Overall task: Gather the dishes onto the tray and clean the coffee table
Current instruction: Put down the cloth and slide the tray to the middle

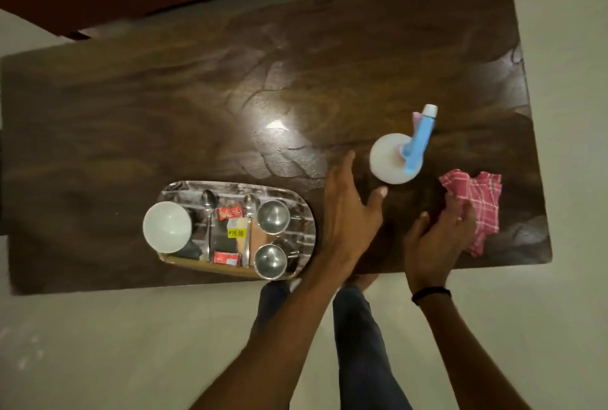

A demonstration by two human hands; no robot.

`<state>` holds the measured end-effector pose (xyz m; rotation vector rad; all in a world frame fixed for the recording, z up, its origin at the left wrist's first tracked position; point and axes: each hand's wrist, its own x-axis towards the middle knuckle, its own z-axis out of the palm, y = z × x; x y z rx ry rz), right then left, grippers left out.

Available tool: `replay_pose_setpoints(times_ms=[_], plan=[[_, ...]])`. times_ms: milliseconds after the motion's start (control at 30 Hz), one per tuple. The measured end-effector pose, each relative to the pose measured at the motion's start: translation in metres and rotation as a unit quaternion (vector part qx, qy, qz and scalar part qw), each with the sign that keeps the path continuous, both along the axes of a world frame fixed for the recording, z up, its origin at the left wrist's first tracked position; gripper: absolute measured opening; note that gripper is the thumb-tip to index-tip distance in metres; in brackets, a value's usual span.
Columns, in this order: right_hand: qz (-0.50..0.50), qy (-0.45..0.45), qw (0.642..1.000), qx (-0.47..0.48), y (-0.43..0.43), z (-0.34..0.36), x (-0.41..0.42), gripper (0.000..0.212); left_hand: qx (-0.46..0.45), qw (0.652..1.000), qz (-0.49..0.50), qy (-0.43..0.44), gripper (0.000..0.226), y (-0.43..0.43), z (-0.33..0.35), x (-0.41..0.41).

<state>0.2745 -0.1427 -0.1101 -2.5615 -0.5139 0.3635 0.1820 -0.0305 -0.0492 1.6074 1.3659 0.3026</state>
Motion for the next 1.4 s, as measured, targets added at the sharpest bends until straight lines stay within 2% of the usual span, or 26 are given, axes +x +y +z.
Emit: replay_pose_setpoints(times_ms=[133, 267, 333, 400, 533, 633, 767, 967, 1133, 1200, 1400], plan=[[0.024, 0.088, 0.994, 0.066, 0.015, 0.008, -0.064, 0.037, -0.007, 0.999, 0.054, -0.003, 0.056, 0.009, 0.031, -0.068], [0.013, 0.261, 0.965, 0.014, 0.048, 0.005, -0.105, 0.025, 0.048, 0.987, 0.152, 0.012, 0.032, 0.056, 0.049, -0.154], [0.01, 0.302, 0.953, -0.012, 0.065, 0.006, -0.121, 0.026, 0.073, 0.976, 0.205, 0.026, 0.028, 0.088, 0.045, -0.205], [-0.003, 0.32, 0.947, -0.029, 0.078, 0.008, -0.131, 0.029, 0.084, 0.964, 0.242, 0.076, 0.028, 0.12, 0.031, -0.255], [-0.024, 0.321, 0.945, -0.059, 0.097, 0.006, -0.147, 0.025, 0.008, 0.945, 0.249, 0.213, 0.029, 0.163, 0.001, -0.337], [-0.004, 0.302, 0.949, -0.09, 0.106, 0.006, -0.155, 0.022, -0.078, 0.95, 0.199, 0.227, 0.026, 0.171, -0.024, -0.367], [-0.017, 0.305, 0.948, -0.094, 0.115, 0.012, -0.157, 0.025, -0.151, 0.956, 0.172, 0.184, 0.023, 0.17, -0.047, -0.379], [-0.001, 0.301, 0.95, -0.083, 0.11, 0.005, -0.156, 0.021, -0.182, 0.956, 0.183, 0.137, 0.025, 0.17, -0.06, -0.387], [0.009, 0.309, 0.949, -0.07, 0.097, -0.021, -0.146, 0.029, -0.199, 0.947, 0.23, 0.1, 0.035, 0.169, -0.054, -0.386], [0.01, 0.303, 0.951, -0.065, 0.111, -0.011, -0.145, 0.035, -0.212, 0.942, 0.246, 0.088, 0.039, 0.171, -0.049, -0.385], [0.011, 0.294, 0.955, -0.024, 0.174, -0.005, -0.121, 0.018, -0.216, 0.932, 0.286, 0.047, 0.033, 0.201, -0.038, -0.379]])
